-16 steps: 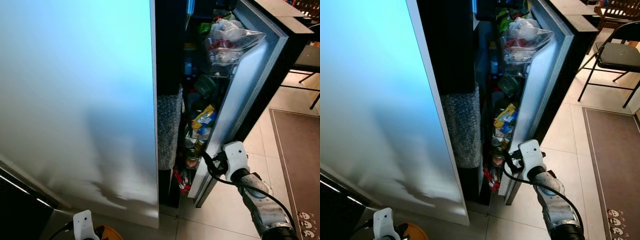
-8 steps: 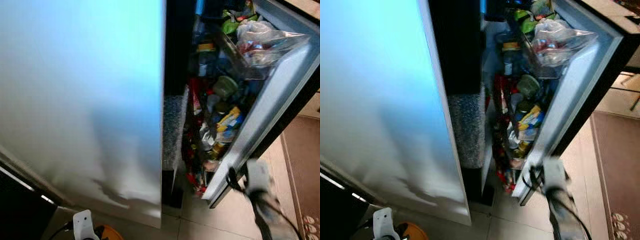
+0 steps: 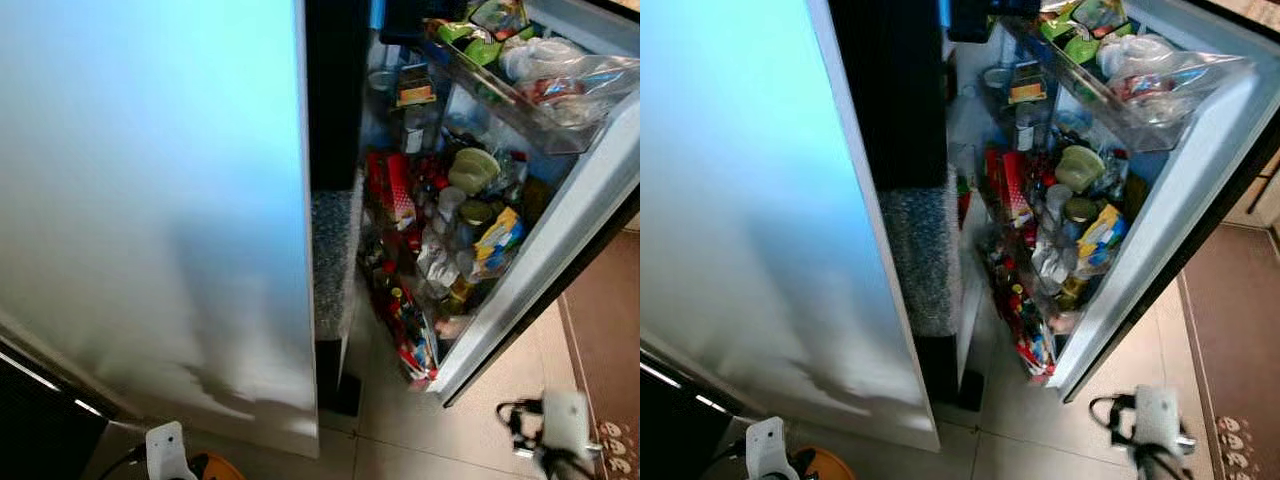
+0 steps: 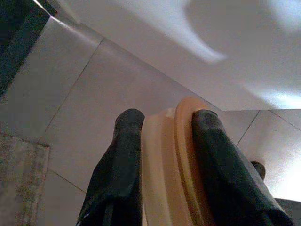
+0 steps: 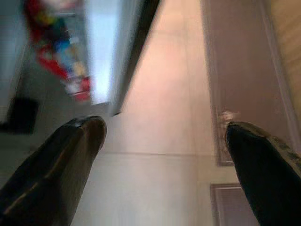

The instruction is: Restocking fridge

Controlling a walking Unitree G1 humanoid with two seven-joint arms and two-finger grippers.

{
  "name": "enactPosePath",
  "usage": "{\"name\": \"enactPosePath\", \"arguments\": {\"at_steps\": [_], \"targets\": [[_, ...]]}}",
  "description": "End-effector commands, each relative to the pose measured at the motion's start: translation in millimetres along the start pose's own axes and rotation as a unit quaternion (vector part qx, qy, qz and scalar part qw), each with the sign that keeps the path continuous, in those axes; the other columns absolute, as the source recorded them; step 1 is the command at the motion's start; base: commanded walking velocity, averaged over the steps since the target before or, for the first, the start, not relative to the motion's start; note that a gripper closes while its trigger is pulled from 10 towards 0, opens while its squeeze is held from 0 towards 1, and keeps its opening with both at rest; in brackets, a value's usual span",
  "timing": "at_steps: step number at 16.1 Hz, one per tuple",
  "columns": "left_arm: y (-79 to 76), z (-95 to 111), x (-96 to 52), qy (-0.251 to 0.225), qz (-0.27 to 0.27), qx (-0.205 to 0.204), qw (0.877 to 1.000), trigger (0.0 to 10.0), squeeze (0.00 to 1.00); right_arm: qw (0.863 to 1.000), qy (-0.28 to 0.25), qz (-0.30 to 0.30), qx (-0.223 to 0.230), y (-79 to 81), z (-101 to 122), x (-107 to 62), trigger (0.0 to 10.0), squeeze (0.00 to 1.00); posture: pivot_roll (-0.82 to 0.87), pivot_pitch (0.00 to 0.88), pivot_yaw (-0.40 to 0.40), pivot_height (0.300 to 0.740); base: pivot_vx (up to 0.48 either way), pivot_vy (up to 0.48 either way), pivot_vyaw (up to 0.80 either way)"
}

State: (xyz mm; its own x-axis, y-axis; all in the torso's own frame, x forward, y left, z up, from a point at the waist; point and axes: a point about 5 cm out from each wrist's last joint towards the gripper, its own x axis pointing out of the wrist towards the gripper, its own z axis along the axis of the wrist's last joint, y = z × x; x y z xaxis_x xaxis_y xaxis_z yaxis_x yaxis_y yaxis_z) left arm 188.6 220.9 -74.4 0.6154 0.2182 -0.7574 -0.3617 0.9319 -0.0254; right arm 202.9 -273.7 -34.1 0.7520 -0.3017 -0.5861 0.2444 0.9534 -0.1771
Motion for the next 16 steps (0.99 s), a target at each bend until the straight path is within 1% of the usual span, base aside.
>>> {"name": "enactPosePath", "arguments": {"at_steps": [1, 2, 3, 4, 5, 6, 7, 8, 9, 11, 12, 14, 15, 16], "targets": [[-0.2, -25, -4.7, 0.053, -0.004, 0.007, 0.999, 10.0, 0.0, 0.999, -0.003, 0.041, -0.006, 14.5, 1, 0.8, 10.0, 0.0, -0.15, 0.088, 0.009, 0.74, 0.0, 0.0, 0.0], [-0.1, -25, -4.7, 0.053, -0.005, 0.008, 0.999, 10.0, 0.0, 0.997, -0.015, 0.071, -0.001, 27.9, 7, 2.4, 10.0, 0.0, -0.15, 0.08, 0.011, 0.74, 0.0, 0.0, 0.0], [0.0, -25, -4.7, 0.053, -0.004, 0.008, 0.999, 10.0, 0.0, 0.994, -0.029, 0.106, 0.01, 43.8, 18, 5.3, 10.0, 0.0, -0.14, 0.079, 0.01, 0.74, 0.0, 0.0, 0.0], [0.0, -25, -4.7, 0.053, -0.004, 0.008, 0.999, 10.0, 0.0, 0.992, -0.027, 0.12, 0.012, 49.3, 20, 6.0, 10.0, 0.0, -0.14, 0.079, 0.01, 0.74, 0.0, 0.0, 0.0], [-0.1, -25, -4.6, 0.053, -0.004, 0.008, 0.999, 10.0, 0.0, 0.99, -0.018, 0.141, 0.001, 58.8, 20, 7.1, 10.0, 0.0, -0.14, 0.077, 0.009, 0.74, 0.0, 0.0, 0.0], [-0.3, -24, -4.5, 0.053, -0.005, 0.008, 0.999, 10.0, 0.0, 0.99, -0.004, 0.139, -0.018, 63.7, 16, 8.3, 10.0, 0.0, -0.14, 0.079, 0.008, 0.74, 0.0, 0.0, 0.0], [-1.1, -24, -4.4, 0.054, -0.006, 0.007, 0.999, 10.0, 0.0, 0.991, 0.047, 0.118, -0.032, 64.3, -4, 7.1, 10.0, 0.0, -0.14, 0.08, 0.011, 0.74, 0.0, 0.0, 0.0], [-1.6, -24, -4.3, 0.054, -0.007, 0.007, 0.998, 10.0, 0.0, 0.989, 0.075, 0.122, -0.041, 67.1, -17, 3.6, 10.0, 0.0, -0.14, 0.082, 0.012, 0.74, 0.0, 0.0, 0.0], [-2.0, -23, -4.1, 0.055, -0.008, 0.008, 0.998, 10.0, 0.0, 0.979, 0.115, 0.147, -0.078, 74.6, -37, -4.6, 10.0, 0.0, -0.14, 0.084, 0.012, 0.74, 0.0, 0.0, 0.0], [-1.9, -23, -3.9, 0.054, -0.007, 0.008, 0.998, 10.0, 0.0, 0.972, 0.137, 0.16, -0.105, 77.0, -50, -10.3, 10.0, 0.0, -0.13, 0.088, 0.01, 0.74, 0.0, 0.0, 0.0], [-1.8, -23, -3.8, 0.055, -0.007, 0.01, 0.998, 10.0, 0.0, 0.969, 0.166, 0.151, -0.102, 75.4, -65, -16.8, 10.0, 0.0, -0.12, 0.088, 0.01, 0.74, 0.0, 0.0, 0.0], [-1.6, -22, -3.7, 0.054, -0.009, 0.015, 0.998, 10.0, 0.0, 0.974, 0.177, 0.133, -0.052, 77.6, -70, -19.6, 10.0, 0.0, -0.12, 0.096, 0.017, 0.74, 0.0, 0.0, 0.0], [-1.3, -22, -3.6, 0.056, -0.011, 0.023, 0.998, 10.0, 0.0, 0.976, 0.176, 0.129, -0.027, 84.2, -70, -20.9, 10.0, 0.0, -0.13, 0.1, 0.019, 0.74, 0.0, -0.274, 0.0], [-1.2, -22, -3.6, 0.056, -0.011, 0.025, 0.998, 10.0, 0.0, 0.976, 0.176, 0.13, -0.024, 85.8, -70, -21.2, 10.0, 0.0, -0.13, 0.1, 0.019, 0.74, 0.0, -0.274, 0.0]]}}
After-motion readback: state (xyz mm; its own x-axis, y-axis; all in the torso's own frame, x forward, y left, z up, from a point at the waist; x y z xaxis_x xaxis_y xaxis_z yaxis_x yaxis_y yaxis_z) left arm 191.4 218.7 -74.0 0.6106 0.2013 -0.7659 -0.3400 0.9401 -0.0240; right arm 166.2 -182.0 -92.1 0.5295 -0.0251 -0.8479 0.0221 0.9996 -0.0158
